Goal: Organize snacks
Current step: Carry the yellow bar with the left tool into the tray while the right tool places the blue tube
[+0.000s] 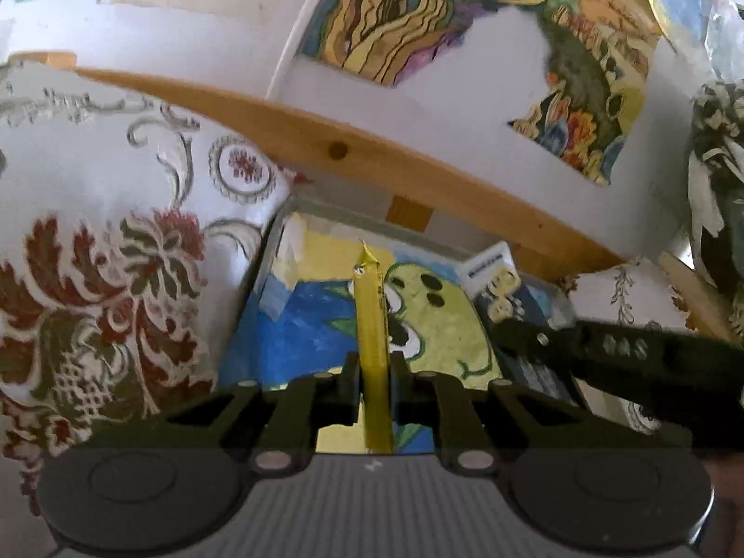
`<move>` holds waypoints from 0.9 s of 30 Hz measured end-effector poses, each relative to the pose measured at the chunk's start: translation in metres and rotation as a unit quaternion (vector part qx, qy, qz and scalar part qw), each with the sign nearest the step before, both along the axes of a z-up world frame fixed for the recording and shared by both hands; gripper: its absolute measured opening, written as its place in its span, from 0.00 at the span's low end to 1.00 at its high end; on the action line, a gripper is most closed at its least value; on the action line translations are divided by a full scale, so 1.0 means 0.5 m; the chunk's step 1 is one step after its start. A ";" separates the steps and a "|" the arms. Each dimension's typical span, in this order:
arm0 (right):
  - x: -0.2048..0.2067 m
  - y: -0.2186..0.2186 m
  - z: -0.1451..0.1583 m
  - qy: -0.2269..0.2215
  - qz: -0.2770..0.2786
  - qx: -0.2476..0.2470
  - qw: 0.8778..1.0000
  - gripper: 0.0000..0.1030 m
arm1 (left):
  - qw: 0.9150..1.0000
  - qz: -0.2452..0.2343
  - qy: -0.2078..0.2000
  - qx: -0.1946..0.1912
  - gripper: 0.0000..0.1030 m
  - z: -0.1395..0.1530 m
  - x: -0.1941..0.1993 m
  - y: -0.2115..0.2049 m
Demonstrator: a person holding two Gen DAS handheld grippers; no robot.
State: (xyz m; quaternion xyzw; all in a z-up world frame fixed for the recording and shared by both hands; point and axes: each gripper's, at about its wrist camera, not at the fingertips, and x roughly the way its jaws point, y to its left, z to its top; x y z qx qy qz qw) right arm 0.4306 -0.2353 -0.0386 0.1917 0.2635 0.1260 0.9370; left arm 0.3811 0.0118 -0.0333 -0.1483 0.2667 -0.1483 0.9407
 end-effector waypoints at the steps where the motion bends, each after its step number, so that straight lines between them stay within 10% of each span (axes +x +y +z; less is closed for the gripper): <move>1: 0.015 0.002 -0.010 0.007 -0.001 0.008 1.000 0.07 | 1.000 0.000 0.004 -0.006 0.12 -0.008 0.007 0.003; 17: 0.089 0.067 -0.094 0.040 0.016 -0.002 0.999 0.09 | 0.998 -0.019 0.027 -0.044 0.13 -0.056 0.091 0.041; 27: 0.071 0.098 -0.083 0.013 0.007 -0.121 0.993 0.39 | 0.999 -0.005 0.024 0.023 0.37 -0.053 0.092 0.017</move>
